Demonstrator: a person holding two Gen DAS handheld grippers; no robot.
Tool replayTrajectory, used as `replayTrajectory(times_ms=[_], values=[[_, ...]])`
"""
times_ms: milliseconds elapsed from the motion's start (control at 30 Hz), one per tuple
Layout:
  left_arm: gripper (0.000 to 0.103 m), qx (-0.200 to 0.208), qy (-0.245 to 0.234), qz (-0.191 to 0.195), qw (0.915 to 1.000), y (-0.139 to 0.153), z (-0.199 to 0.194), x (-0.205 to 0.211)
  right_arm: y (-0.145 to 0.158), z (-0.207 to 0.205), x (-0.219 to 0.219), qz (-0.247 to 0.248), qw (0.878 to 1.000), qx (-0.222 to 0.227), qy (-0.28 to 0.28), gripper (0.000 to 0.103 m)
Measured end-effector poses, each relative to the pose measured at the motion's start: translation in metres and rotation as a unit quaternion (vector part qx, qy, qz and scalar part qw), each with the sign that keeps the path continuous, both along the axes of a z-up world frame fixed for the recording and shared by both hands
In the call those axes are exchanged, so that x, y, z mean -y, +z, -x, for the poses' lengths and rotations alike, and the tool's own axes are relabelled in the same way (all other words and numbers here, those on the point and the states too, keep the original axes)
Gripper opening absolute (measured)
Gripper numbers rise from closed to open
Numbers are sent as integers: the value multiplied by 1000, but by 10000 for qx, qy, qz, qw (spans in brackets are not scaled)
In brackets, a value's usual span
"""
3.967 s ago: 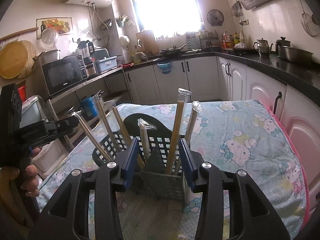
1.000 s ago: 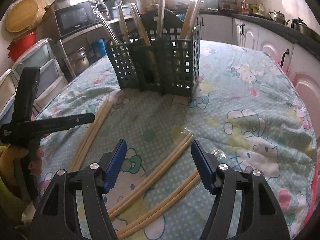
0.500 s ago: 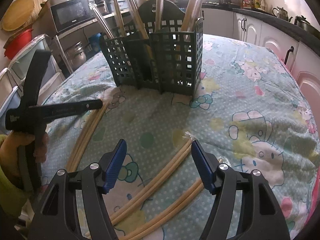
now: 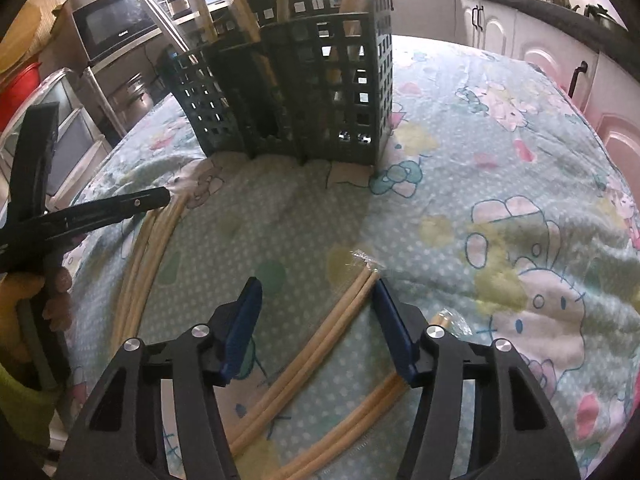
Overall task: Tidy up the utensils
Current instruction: 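Close the left tool on a chopstick while the right tool grasps another, then lift both held chopsticks and carry them over the green caddy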
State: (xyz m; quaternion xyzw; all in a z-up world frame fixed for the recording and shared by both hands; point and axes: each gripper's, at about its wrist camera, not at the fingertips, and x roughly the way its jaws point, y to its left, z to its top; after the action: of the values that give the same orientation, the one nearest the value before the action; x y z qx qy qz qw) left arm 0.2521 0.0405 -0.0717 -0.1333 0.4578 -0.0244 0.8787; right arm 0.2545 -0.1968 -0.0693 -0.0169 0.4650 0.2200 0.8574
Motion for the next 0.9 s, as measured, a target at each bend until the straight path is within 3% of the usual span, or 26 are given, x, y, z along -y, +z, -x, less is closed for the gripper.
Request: replayTrajectory(times_ms=[100, 267, 467, 667, 733, 900], values=[[14, 0, 19, 48, 10000, -1, -1, -1, 0, -5, -4, -18, 10000, -36, -49, 45], [14, -34, 39, 115, 9999, -3, -5, -5, 2, -17, -15, -19, 10000, -83, -29, 17], [13, -45, 43, 65, 10000, -2, -9, -4, 11, -22, -28, -348, 9991, -144, 175, 14], [7, -46, -17, -146, 9999, 0, -13, 3, 34, -10, -41, -606, 9972, 100, 421, 12], [1, -45, -13, -83, 10000, 3, -12, 2, 41, -6, -43, -624, 9968, 173, 478, 12], [1, 232, -117, 77, 9996, 26, -4, 1, 61, 4, -41, -714, 9951, 435, 536, 11]])
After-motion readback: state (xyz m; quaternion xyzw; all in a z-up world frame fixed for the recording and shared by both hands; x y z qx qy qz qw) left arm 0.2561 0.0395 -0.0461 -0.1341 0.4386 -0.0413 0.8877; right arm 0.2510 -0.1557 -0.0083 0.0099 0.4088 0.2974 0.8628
